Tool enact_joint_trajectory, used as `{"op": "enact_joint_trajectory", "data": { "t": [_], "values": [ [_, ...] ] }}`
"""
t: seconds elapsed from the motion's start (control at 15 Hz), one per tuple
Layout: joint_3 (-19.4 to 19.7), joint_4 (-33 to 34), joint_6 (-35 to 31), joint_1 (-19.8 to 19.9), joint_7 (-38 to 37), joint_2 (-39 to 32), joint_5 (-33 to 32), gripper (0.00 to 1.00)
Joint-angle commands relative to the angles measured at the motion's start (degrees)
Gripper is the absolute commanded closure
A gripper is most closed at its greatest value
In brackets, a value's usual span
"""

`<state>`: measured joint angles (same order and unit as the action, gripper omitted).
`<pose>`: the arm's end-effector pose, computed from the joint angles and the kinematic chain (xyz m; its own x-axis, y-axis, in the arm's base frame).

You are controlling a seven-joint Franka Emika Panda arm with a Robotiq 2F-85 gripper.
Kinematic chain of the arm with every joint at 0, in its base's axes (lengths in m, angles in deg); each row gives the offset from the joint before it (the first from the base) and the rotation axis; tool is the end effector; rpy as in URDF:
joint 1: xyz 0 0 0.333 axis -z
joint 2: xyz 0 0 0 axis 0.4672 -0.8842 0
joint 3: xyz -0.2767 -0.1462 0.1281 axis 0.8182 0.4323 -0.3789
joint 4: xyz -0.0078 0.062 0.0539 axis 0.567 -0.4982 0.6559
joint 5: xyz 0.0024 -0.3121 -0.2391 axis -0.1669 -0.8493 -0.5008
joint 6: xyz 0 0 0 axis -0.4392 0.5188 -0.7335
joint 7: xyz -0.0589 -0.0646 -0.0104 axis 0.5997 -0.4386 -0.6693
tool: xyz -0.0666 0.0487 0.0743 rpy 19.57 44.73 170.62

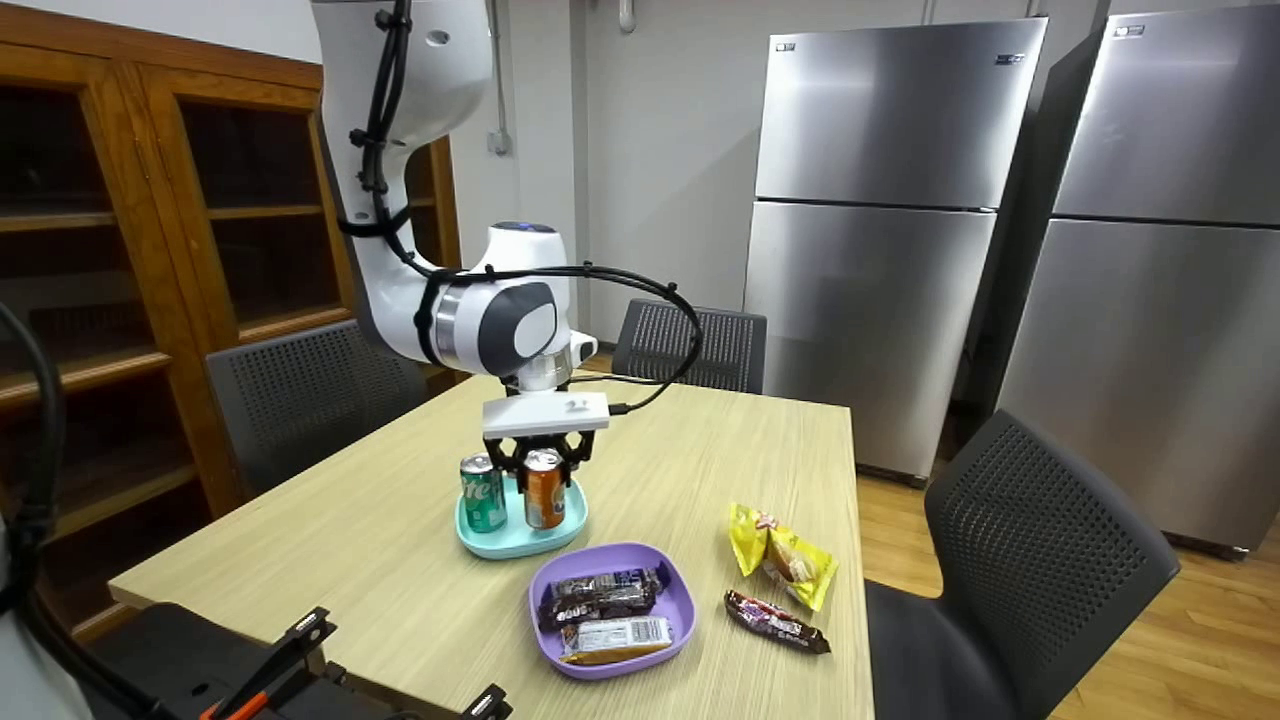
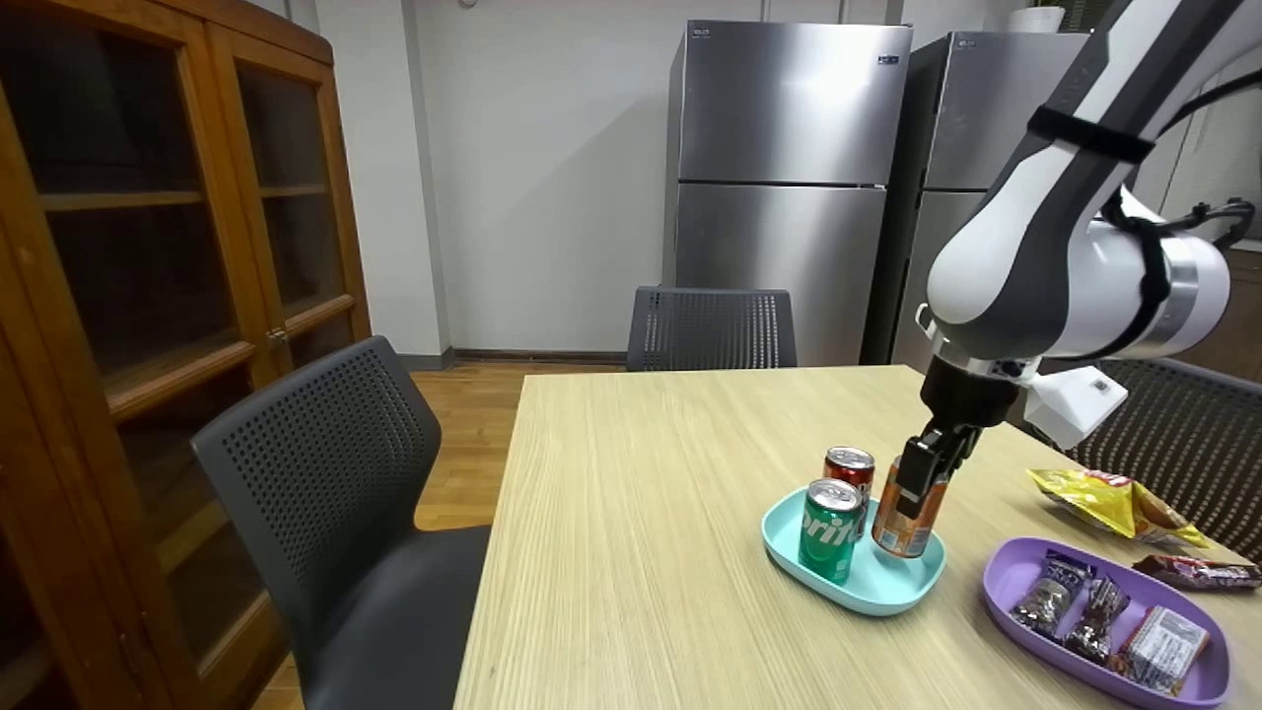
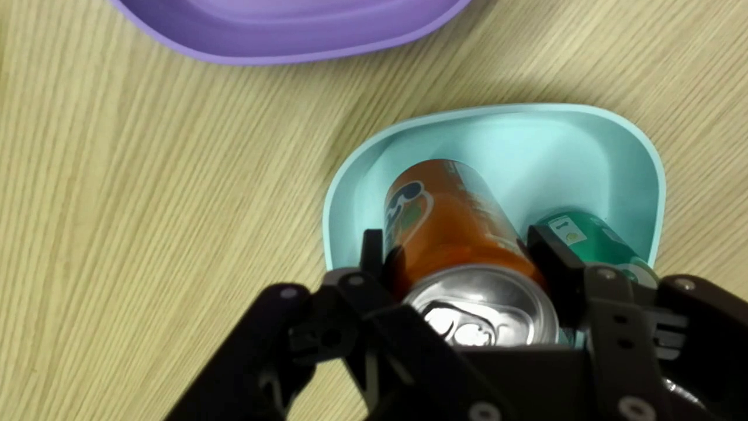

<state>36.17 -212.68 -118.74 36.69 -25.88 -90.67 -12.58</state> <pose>0.4959 0.0098 0.1697 0.7648 0.6301 0.1344 0.6301 -0.7750 0.0474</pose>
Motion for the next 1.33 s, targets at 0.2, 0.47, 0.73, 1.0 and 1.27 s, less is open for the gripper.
{"op": "enact_joint_trajectory", "data": {
  "t": [0.2, 0.47, 0.73, 1.0, 1.27],
  "values": [
    [2.83, 1.79, -2.49, -2.82, -5.56, -2.51, -5.59, 0.62],
    [4.38, 1.87, -3.09, -4.18, -7.97, -3.15, -7.77, 0.44],
    [2.78, 0.71, -1.04, -2.43, -8.20, -1.27, -7.92, 0.01],
    [-0.40, -0.44, 0.53, 0.81, -6.68, 0.94, -6.53, 0.00],
    [-0.09, -2.11, 1.84, 1.47, -6.92, 4.44, -6.26, 0.00]
  ]
}}
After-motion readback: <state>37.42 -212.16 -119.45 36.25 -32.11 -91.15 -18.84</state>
